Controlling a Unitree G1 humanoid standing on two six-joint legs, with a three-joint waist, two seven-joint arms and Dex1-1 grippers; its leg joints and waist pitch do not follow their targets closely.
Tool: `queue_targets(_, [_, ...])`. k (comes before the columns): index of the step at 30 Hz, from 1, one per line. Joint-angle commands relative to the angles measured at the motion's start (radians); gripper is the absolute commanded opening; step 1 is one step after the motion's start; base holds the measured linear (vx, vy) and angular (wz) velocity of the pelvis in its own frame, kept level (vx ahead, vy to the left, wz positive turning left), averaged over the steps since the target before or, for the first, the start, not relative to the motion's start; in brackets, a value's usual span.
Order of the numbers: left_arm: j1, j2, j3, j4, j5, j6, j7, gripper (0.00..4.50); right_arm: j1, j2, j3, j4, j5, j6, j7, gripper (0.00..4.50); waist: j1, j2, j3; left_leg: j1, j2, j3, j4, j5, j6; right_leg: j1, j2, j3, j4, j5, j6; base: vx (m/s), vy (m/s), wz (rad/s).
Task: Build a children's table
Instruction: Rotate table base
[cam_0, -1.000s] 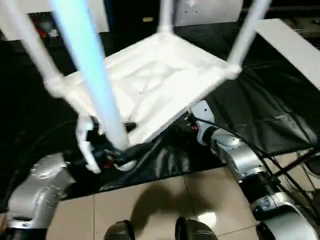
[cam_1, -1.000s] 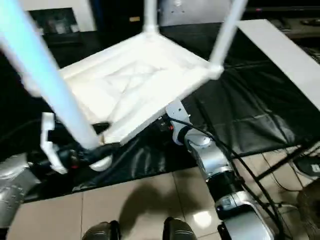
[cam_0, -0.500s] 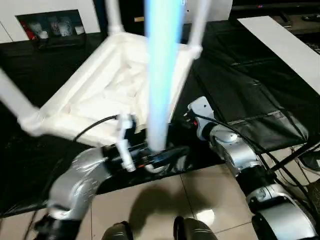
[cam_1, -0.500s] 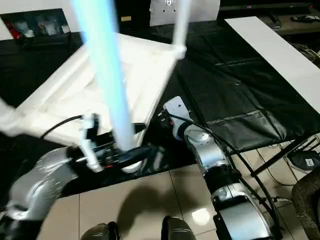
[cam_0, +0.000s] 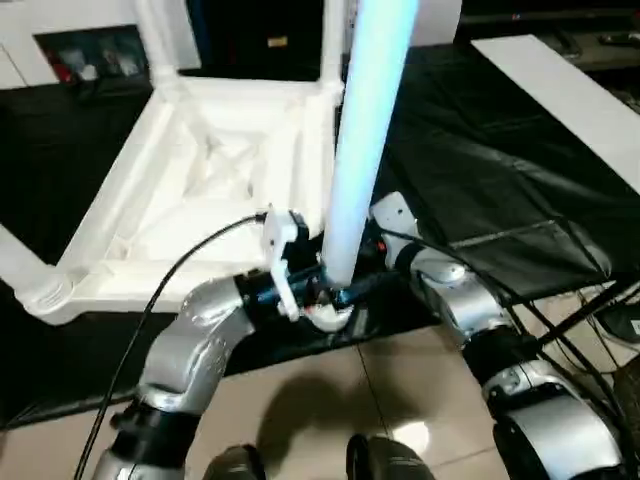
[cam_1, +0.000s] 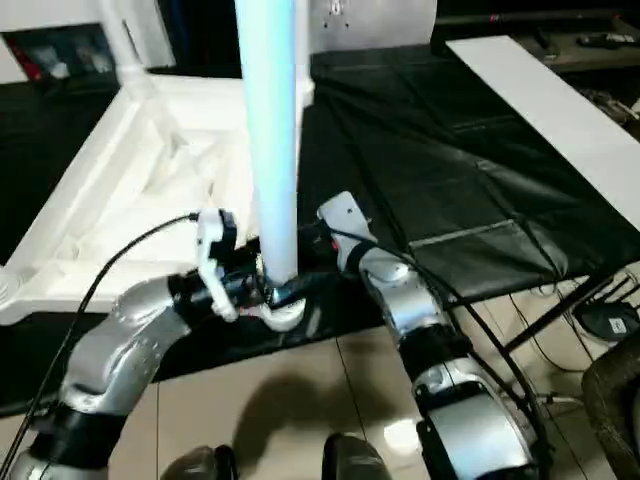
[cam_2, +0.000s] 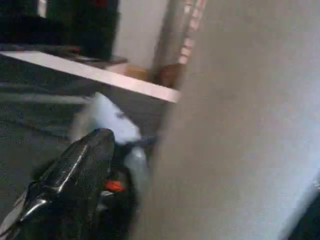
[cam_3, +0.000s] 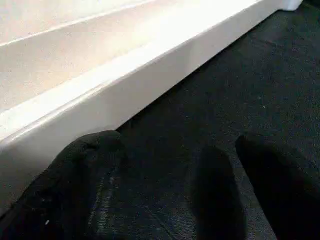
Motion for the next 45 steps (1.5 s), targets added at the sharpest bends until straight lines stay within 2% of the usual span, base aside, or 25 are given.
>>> queue_targets(1, [-0.014,-0.007,0.005,0.016,0.022,-0.026,0.01,4.45,-0.009,0.001,-0.002,0.006,0.0,-0.012,0.015,4.5,0.01,-0.01,-0.09,0.01,0.033,-0.007,-0.061,-0.213,0.048,0.062,-0.076,0.055,-0.079,-0.313,-0.199,0.0,0.0,0.0])
queue_targets(4, [-0.032,-0.008,0.015,0.042,0.032,-0.055,0.008,4.45,0.009,-0.036,-0.027,-0.005,0.005,-0.018,0.031,4.5,0.015,-0.009,-0.094,0.01,0.034,-0.006,-0.059,-0.19,0.061,0.063,-0.074,0.055,-0.074,-0.265,-0.211,0.0,0.0,0.0])
queue_targets(5, [-0.032,-0.002,0.015,0.038,0.025,-0.052,-0.006,4.45,0.021,-0.053,-0.035,-0.023,0.011,-0.018,0.042,4.5,0.02,-0.004,-0.094,0.012,0.034,-0.006,-0.058,-0.184,0.065,0.062,-0.075,0.056,-0.072,-0.253,-0.216,0.0,0.0,0.0])
queue_targets(6, [-0.031,0.005,0.013,0.034,0.021,-0.045,-0.018,4.45,0.033,-0.067,-0.041,-0.043,0.019,-0.021,0.06,4.5,0.024,-0.007,-0.095,0.011,0.034,-0.004,-0.057,-0.178,0.072,0.063,-0.074,0.056,-0.072,-0.238,-0.219,0.0,0.0,0.0])
queue_targets(8, [-0.023,0.025,0.005,0.028,0.018,-0.037,-0.046,4.45,0.059,-0.089,-0.054,-0.093,0.04,-0.023,0.097,4.5,0.029,-0.005,-0.095,0.01,0.034,-0.004,-0.057,-0.168,0.078,0.063,-0.073,0.056,-0.071,-0.221,-0.225,0.0,0.0,0.0])
queue_targets(11, [0.001,0.08,-0.017,0.018,0.016,-0.014,-0.105,4.45,0.118,-0.126,-0.086,-0.22,0.083,0.001,0.136,4.5,0.03,-0.003,-0.095,0.01,0.034,-0.006,-0.059,-0.175,0.082,0.065,-0.073,0.055,-0.07,-0.233,-0.213,0.0,0.0,0.0])
queue_targets(16, [0.049,0.14,-0.003,-0.002,0.011,0.001,-0.142,4.45,0.214,-0.139,-0.159,-0.426,0.154,0.092,0.103,4.5,0.029,0.001,-0.09,0.014,0.034,-0.008,-0.064,-0.215,0.062,0.06,-0.071,0.054,-0.08,-0.302,-0.198,0.0,0.0,0.0])
queue_targets(17, [0.054,0.146,0.0,-0.005,0.01,0.003,-0.145,4.45,0.221,-0.139,-0.165,-0.442,0.161,0.099,0.101,4.5,0.032,0.005,-0.085,0.016,0.034,-0.007,-0.066,-0.232,0.055,0.057,-0.07,0.055,-0.086,-0.328,-0.184,0.0,0.0,0.0])
queue_targets(18, [0.061,0.162,0.004,-0.013,0.006,0.012,-0.155,4.45,0.235,-0.14,-0.172,-0.47,0.172,0.105,0.105,4.5,0.03,0.003,-0.085,0.016,0.035,-0.009,-0.067,-0.239,0.051,0.057,-0.07,0.055,-0.084,-0.336,-0.181,0.0,0.0,0.0])
queue_targets(20, [0.071,0.195,0.01,-0.023,0.003,0.023,-0.179,4.45,0.255,-0.145,-0.179,-0.506,0.187,0.107,0.114,4.5,0.03,0.006,-0.083,0.021,0.035,-0.011,-0.07,-0.265,0.039,0.052,-0.071,0.054,-0.088,-0.373,-0.17,0.0,0.0,0.0])
queue_targets(23, [0.075,0.275,0.019,-0.029,0.005,0.036,-0.236,4.45,0.289,-0.167,-0.182,-0.549,0.19,0.112,0.134,4.5,0.03,0.007,-0.082,0.02,0.033,-0.012,-0.072,-0.268,0.032,0.052,-0.068,0.054,-0.087,-0.364,-0.171,0.0,0.0,0.0])
queue_targets(24, [0.068,0.314,0.015,-0.02,0.024,0.031,-0.259,4.45,0.305,-0.185,-0.172,-0.57,0.184,0.115,0.153,4.5,0.029,0.005,-0.078,0.021,0.032,-0.011,-0.073,-0.275,0.032,0.05,-0.068,0.055,-0.087,-0.37,-0.171,0.0,0.0,0.0])
queue_targets(26, [0.063,0.342,0.009,-0.011,0.044,0.025,-0.275,4.45,0.318,-0.2,-0.163,-0.587,0.178,0.117,0.171,4.5,0.029,0.007,-0.079,0.023,0.033,-0.012,-0.074,-0.274,0.03,0.05,-0.068,0.056,-0.087,-0.364,-0.172,0.0,0.0,0.0])
queue_targets(27, [0.053,0.373,-0.008,0.01,0.084,0.004,-0.289,4.45,0.332,-0.221,-0.147,-0.605,0.17,0.109,0.2,4.5,0.029,0.005,-0.077,0.021,0.032,-0.012,-0.074,-0.276,0.032,0.051,-0.068,0.056,-0.088,-0.366,-0.169,0.0,0.0,0.0])
queue_targets(29, [0.023,0.417,-0.042,0.075,0.181,-0.045,-0.279,4.45,0.359,-0.261,-0.122,-0.647,0.15,0.113,0.24,4.5,0.029,0.008,-0.075,0.02,0.032,-0.013,-0.075,-0.277,0.034,0.051,-0.07,0.057,-0.088,-0.378,-0.151,0.0,0.0,0.0])
queue_targets(30, [0.023,0.417,-0.042,0.075,0.181,-0.045,-0.279,4.45,0.359,-0.261,-0.122,-0.647,0.15,0.113,0.24,4.5,0.03,0.007,-0.076,0.021,0.031,-0.013,-0.075,-0.278,0.035,0.051,-0.07,0.057,-0.092,-0.389,-0.144,0.0,0.0,0.0])
queue_targets(32, [-0.04,0.406,-0.07,0.191,0.304,-0.125,-0.166,4.45,0.374,-0.285,-0.112,-0.674,0.135,0.117,0.255,4.5,0.033,0.012,-0.077,0.024,0.032,-0.013,-0.073,-0.275,0.031,0.049,-0.071,0.057,-0.091,-0.385,-0.15,0.0,0.0,0.0])
queue_targets(33, [-0.044,0.404,-0.071,0.197,0.309,-0.128,-0.158,4.45,0.375,-0.285,-0.112,-0.675,0.134,0.118,0.255,4.5,0.035,0.01,-0.077,0.024,0.032,-0.014,-0.073,-0.281,0.029,0.051,-0.073,0.057,-0.093,-0.391,-0.147,0.0,0.0,0.0])
queue_targets(34, [-0.075,0.39,-0.083,0.247,0.353,-0.149,-0.1,4.45,0.38,-0.292,-0.112,-0.687,0.132,0.123,0.255,4.5,0.034,0.009,-0.078,0.021,0.034,-0.015,-0.075,-0.281,0.028,0.052,-0.073,0.057,-0.091,-0.385,-0.151,0.0,0.0,0.0])
queue_targets(36, [-0.096,0.387,-0.105,0.273,0.383,-0.156,-0.077,4.45,0.386,-0.298,-0.111,-0.7,0.128,0.131,0.251,4.5,0.037,0.006,-0.076,0.024,0.032,-0.015,-0.073,-0.298,0.023,0.05,-0.074,0.056,-0.096,-0.414,-0.145,0.0,0.0,0.0])
queue_targets(37, [-0.109,0.387,-0.123,0.289,0.405,-0.16,-0.063,4.45,0.388,-0.3,-0.111,-0.706,0.126,0.135,0.247,4.5,0.037,0.008,-0.077,0.021,0.031,-0.016,-0.074,-0.298,0.021,0.053,-0.075,0.055,-0.096,-0.428,-0.137,0.0,0.0,0.0])
queue_targets(39, [-0.125,0.384,-0.133,0.31,0.422,-0.16,-0.04,4.45,0.392,-0.303,-0.113,-0.715,0.126,0.143,0.243,4.5,0.037,0.005,-0.077,0.02,0.029,-0.017,-0.073,-0.294,0.024,0.052,-0.076,0.055,-0.098,-0.445,-0.129,0.0,0.0,0.0])
queue_targets(43, [-0.165,0.35,-0.098,0.384,0.438,-0.169,0.03,4.45,0.397,-0.304,-0.117,-0.731,0.127,0.159,0.237,4.5,0.037,0.005,-0.083,0.018,0.029,-0.016,-0.069,-0.267,0.032,0.054,-0.074,0.054,-0.094,-0.397,-0.148,0.0,0.0,0.0])
queue_targets(44, [-0.165,0.35,-0.098,0.384,0.438,-0.169,0.03,4.45,0.397,-0.304,-0.117,-0.731,0.127,0.159,0.237,4.5,0.037,0.006,-0.081,0.017,0.029,-0.015,-0.069,-0.268,0.036,0.052,-0.073,0.053,-0.096,-0.389,-0.152,0.0,0.0,0.0])
queue_targets(45, [-0.176,0.325,-0.056,0.414,0.418,-0.187,0.062,4.45,0.402,-0.294,-0.132,-0.747,0.142,0.188,0.22,4.5,0.036,0.004,-0.082,0.016,0.028,-0.015,-0.069,-0.266,0.037,0.054,-0.073,0.053,-0.095,-0.383,-0.156,0.0,0.0,0.0])
